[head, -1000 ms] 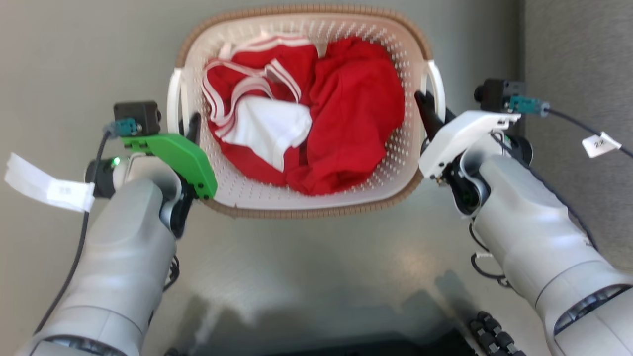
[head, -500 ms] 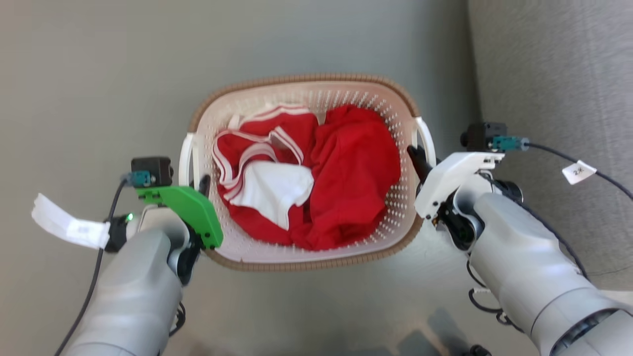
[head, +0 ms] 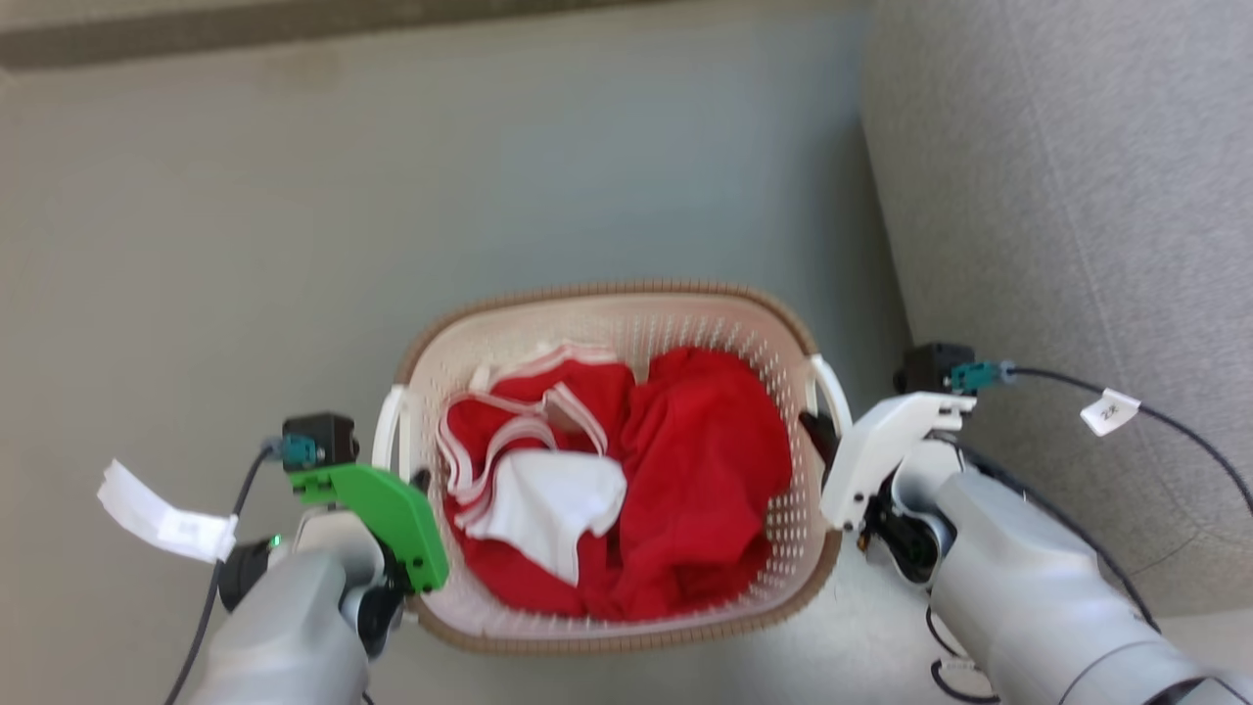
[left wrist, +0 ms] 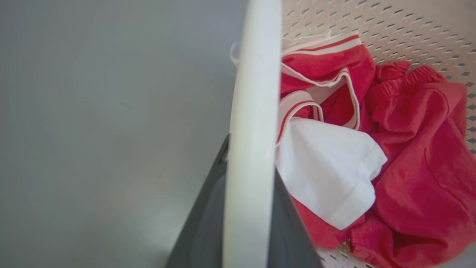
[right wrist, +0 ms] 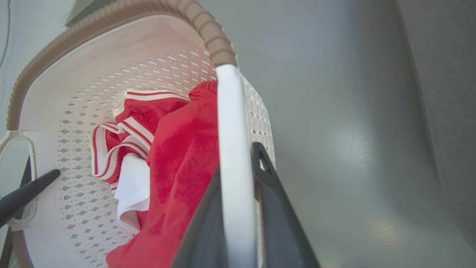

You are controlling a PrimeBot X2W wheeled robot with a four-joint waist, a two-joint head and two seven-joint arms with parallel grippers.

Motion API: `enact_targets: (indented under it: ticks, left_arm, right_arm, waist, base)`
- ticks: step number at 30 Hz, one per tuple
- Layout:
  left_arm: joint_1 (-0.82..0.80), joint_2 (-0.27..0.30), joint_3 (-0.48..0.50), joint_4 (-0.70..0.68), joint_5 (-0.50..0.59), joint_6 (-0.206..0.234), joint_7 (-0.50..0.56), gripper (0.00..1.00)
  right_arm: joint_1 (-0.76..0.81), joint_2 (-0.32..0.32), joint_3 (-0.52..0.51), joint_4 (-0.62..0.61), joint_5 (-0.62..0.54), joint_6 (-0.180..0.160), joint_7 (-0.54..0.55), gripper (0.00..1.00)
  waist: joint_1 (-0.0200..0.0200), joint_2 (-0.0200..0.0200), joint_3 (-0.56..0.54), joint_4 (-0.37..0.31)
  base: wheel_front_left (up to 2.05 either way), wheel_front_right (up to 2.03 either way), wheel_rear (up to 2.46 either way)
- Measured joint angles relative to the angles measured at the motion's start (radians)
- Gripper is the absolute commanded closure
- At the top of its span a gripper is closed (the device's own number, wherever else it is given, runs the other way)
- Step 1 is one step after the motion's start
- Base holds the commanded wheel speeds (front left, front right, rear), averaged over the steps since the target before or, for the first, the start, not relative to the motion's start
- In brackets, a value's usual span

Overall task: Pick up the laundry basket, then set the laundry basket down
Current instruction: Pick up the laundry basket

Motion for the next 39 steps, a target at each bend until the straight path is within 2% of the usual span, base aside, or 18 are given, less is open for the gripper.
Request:
enact_targets:
  ticks: [21, 39]
  left_arm:
    - [0.127, -0.008, -0.021, 0.035, -0.069, -0.002, 0.104, 1.0]
    - [0.149, -0.008, -0.034, 0.035, -0.105, -0.002, 0.155, 1.0]
  right_arm:
    - [0.109, 0.005, 0.063, 0.027, 0.04, 0.0, 0.129, 1.0]
    - [0.114, 0.002, 0.09, 0.035, 0.064, -0.002, 0.186, 1.0]
  waist:
    - [0.0, 0.0, -0.26, -0.011]
    - [0.0, 0.0, -0.31, -0.018]
  base:
    - [0.0, 0.0, 0.0]
    - [0.0, 0.0, 0.0]
